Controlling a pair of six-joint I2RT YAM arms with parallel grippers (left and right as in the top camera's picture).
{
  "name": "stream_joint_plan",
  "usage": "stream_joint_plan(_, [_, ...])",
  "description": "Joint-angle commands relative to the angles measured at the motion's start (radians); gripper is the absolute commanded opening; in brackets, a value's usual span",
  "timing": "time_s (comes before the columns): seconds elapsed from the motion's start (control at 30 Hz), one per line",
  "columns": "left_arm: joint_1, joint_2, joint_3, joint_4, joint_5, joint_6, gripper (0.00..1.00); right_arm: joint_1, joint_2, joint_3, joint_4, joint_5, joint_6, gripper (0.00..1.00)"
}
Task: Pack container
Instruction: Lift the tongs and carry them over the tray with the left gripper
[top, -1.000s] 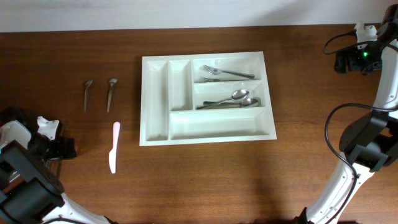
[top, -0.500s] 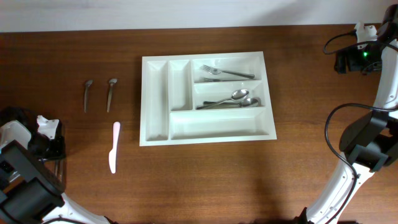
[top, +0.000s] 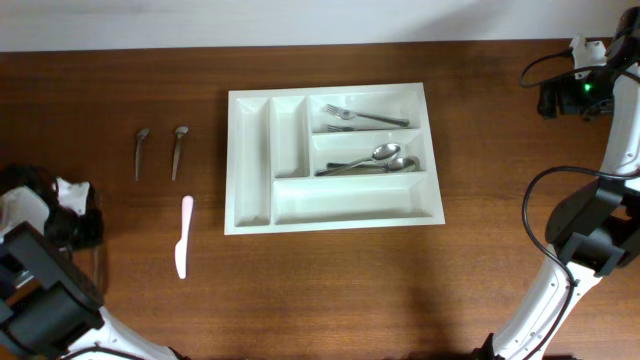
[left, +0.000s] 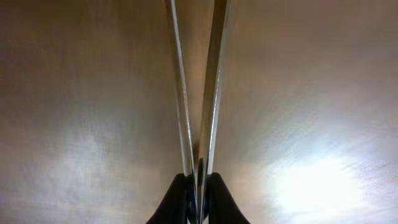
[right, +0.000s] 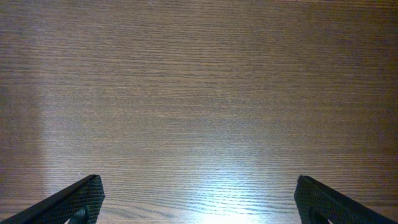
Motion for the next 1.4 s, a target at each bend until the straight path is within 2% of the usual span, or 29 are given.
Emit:
stream_joint_plan(0.0, [-0.051,0.003,0.130,-0.006,0.158,-0.181,0.02,0.001,0.008,-0.006,0.000,-0.013,-0.003,0.99])
stream_joint_plan(0.1, [-0.094,0.003,0.231,-0.020,0.242,-0.365,0.02,0.001,0.008,-0.006,0.000,-0.013,-0.003,0.99])
stream_joint_plan(0.2, [-0.138,0.001,0.320,-0.042,0.365,-0.479,0.02,0.001,0.008,-0.006,0.000,-0.013,-0.003,0.99])
stream_joint_plan(0.4, [-0.264,0.000,0.474,-0.014,0.890,-0.767,0.02,0.001,0.008,-0.006,0.000,-0.013,-0.003,0.99])
stream_joint_plan(0.47, [-0.316,0.000,0.502,0.021,0.975,-0.872,0.02,0.001,0.008,-0.006,0.000,-0.013,-0.003,0.99])
stream_joint_plan(0.5, [-0.359,0.000,0.518,0.037,0.986,-0.967,0.02,0.001,0.008,-0.006,0.000,-0.013,-0.003,0.99])
stream_joint_plan(0.53, [-0.393,0.000,0.529,0.047,0.991,-1.050,0.02,0.001,0.008,-0.006,0.000,-0.013,-0.003,0.99])
stream_joint_plan(0.57, [-0.447,0.000,0.539,0.071,0.990,-1.182,0.02,0.000,0.008,-0.006,0.000,-0.013,-0.003,0.99])
stream_joint_plan(0.73, [-0.594,0.000,0.540,0.114,0.995,-1.524,0.02,0.000,0.008,-0.006,0.000,-0.013,-0.003,0.99])
stream_joint_plan(0.77, [-0.648,0.000,0.540,0.114,0.998,-1.630,0.02,0.001,0.008,-0.006,0.000,-0.013,-0.003,0.99])
stream_joint_plan(0.93, [-0.776,0.000,0.540,0.107,0.991,-1.856,0.02,0.001,0.008,-0.006,0.000,-0.013,-0.003,0.99])
stream_joint_plan(1.0, [-0.824,0.000,0.540,0.106,0.944,-1.914,0.02,0.001,0.008,-0.006,0.000,-0.013,-0.003,0.99])
stream_joint_plan(1.1, [-0.887,0.000,0.540,0.041,0.809,-1.921,0.02,0.001,0.008,-0.006,0.000,-0.013,-0.003,0.99])
stream_joint_plan(1.23, [-0.945,0.000,0.540,-0.203,0.570,-1.942,0.02,0.001,0.008,-0.006,0.000,-0.013,-0.003,0.99])
stream_joint_plan(1.3, [-0.958,0.000,0.540,-0.325,0.460,-1.991,0.02,0.000,0.008,-0.006,0.000,-0.013,-0.003,0.99])
stream_joint_plan(1.37, [-0.967,0.000,0.540,-0.410,0.409,-2.058,0.02,0.001,0.008,-0.006,0.000,-0.013,-0.003,0.99])
